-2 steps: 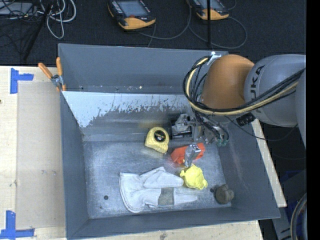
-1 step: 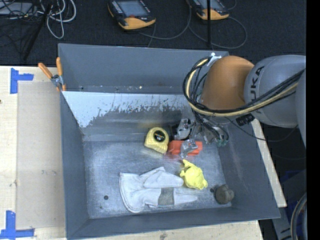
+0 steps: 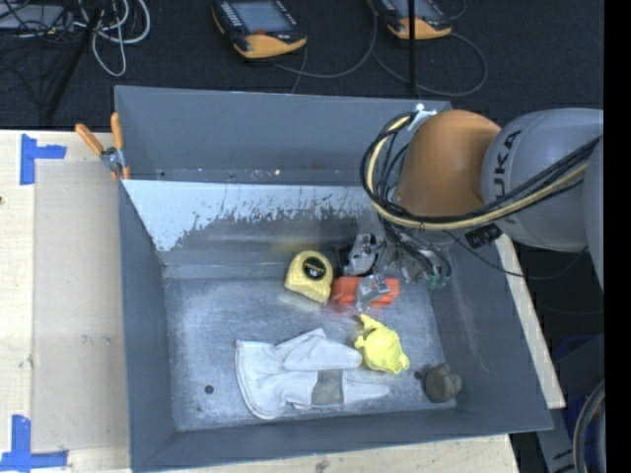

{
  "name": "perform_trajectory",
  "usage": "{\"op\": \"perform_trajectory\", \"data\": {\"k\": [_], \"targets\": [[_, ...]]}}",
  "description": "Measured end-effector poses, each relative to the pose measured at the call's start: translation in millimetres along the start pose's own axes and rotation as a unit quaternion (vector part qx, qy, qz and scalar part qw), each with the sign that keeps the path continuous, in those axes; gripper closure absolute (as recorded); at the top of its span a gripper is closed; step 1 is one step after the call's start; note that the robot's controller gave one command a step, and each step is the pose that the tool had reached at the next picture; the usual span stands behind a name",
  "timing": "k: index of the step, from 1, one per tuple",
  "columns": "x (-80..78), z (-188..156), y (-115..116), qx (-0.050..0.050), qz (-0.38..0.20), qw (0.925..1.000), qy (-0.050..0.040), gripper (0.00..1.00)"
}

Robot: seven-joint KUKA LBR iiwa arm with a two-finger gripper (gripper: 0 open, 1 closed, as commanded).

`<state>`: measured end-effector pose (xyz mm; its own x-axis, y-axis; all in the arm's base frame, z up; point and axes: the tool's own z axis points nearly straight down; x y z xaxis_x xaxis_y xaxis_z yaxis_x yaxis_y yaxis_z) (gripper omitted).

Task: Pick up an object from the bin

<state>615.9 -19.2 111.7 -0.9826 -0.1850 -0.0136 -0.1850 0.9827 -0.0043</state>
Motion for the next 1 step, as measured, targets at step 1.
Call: {"op": "perform_trajectory", "data": {"k": [1], "targets": [[-1.1, -129.9, 19.2, -0.003, -0.051, 0.9987, 0.0058, 1.0]]}}
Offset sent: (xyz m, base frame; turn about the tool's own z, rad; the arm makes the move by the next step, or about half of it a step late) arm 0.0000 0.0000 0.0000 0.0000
